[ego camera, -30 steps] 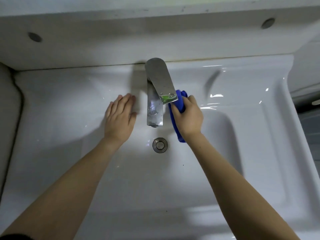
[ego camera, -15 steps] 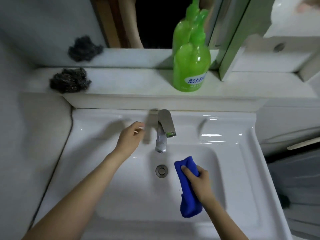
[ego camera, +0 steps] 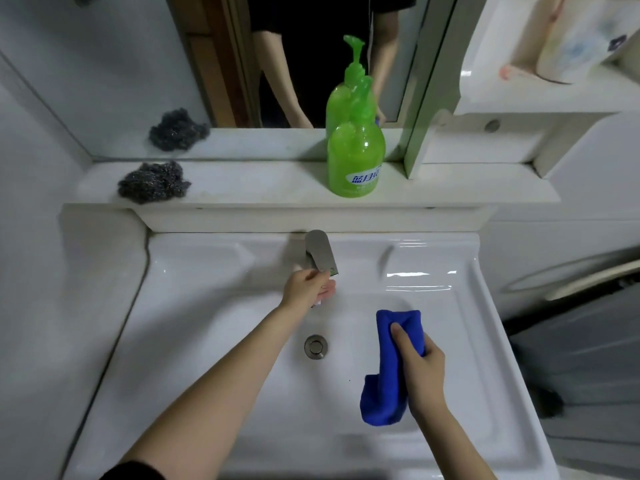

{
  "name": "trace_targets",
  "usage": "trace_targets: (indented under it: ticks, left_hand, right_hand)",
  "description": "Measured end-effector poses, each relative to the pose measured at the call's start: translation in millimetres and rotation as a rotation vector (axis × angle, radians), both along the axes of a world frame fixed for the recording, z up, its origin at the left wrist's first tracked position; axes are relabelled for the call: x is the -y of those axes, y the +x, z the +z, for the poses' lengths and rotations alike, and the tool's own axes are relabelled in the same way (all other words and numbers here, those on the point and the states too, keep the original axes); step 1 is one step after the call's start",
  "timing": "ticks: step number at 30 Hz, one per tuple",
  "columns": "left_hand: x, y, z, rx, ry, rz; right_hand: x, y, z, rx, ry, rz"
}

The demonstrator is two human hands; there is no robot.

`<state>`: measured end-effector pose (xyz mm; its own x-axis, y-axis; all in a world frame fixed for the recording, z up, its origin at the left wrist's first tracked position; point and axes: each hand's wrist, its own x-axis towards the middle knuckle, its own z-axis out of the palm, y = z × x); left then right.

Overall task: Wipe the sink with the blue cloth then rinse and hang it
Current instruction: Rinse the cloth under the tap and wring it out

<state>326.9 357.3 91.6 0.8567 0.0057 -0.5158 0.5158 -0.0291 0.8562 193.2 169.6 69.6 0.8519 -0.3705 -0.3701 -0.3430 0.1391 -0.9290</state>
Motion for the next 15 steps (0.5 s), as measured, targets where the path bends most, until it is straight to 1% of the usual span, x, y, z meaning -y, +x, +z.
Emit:
trace_targets:
  ticks: [4,7,11,15]
  left_hand:
    - [4.0,3.5,-3.8,-0.023,-0.123,0.047]
    - [2.6,5.3,2.6,-0.041,-0.097,0.054]
    - [-1.4,17.8,19.4,-0.054,-0.157,0.071]
    - [-8.8,26.4,28.6,-0.046,-0.168,-0.002]
  right_hand:
    - [-7.2,-6.9,-8.9,-0.039,-0.005,-0.04]
    - [-15.6,-13.7,-11.6,-0.064,-0.016,-0.061]
    - [-28.5,-20.9,-7.9,-0.073,-0.01,-0.108]
    - [-40.3,-23.5,-4.7,-0.081,-0.051,-0.144]
